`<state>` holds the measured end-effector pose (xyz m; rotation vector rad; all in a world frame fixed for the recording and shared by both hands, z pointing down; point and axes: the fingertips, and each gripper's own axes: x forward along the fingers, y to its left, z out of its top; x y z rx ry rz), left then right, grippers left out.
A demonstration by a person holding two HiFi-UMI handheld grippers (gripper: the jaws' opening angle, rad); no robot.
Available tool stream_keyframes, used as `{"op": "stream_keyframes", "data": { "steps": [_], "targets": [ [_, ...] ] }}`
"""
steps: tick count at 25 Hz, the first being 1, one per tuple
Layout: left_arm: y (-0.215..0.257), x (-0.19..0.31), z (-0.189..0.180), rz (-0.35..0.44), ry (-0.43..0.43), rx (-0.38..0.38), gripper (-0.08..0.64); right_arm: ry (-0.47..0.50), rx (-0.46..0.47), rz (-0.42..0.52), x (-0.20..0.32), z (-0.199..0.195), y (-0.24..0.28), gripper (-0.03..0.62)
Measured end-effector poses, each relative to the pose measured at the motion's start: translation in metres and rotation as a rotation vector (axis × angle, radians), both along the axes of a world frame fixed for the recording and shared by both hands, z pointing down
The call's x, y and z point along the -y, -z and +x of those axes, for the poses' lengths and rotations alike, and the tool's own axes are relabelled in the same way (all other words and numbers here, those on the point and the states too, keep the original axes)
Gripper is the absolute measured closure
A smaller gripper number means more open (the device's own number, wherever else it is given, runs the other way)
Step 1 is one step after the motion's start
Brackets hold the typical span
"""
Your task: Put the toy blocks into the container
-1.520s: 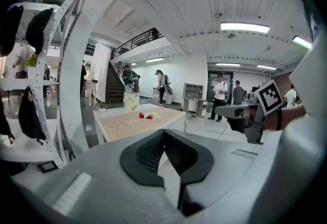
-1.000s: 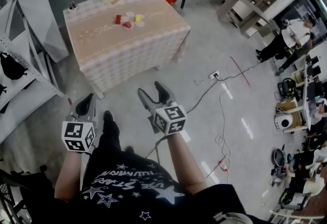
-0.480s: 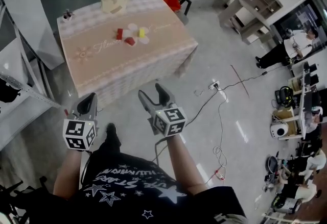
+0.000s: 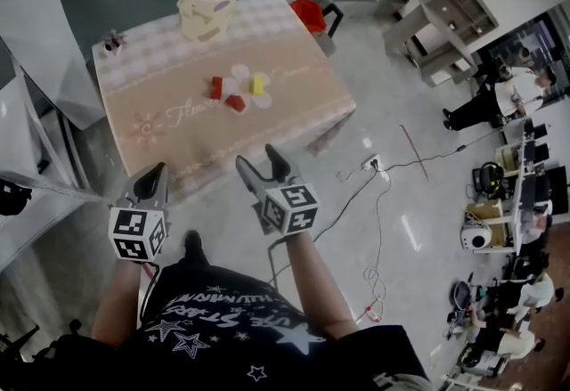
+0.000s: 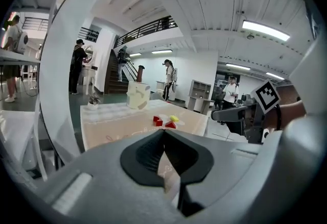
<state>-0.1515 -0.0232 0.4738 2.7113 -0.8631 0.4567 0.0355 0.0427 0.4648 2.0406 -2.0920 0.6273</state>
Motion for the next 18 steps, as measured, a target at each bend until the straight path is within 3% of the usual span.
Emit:
{"op": "stream_keyframes", "data": {
  "steps": [10, 18],
  "targets": [
    [-0.005, 0.062, -0.002, -0.029, 0.022, -0.002, 0.551, -0.029, 0.007, -0.048, 0.071, 0.01, -0.002, 0.284],
    [-0.01, 0.076, -0.002, -0.022, 0.05, 0.043, 0.551, 0.029, 0.003, -0.059, 0.124, 0.016, -0.012, 0.284]
  ]
}}
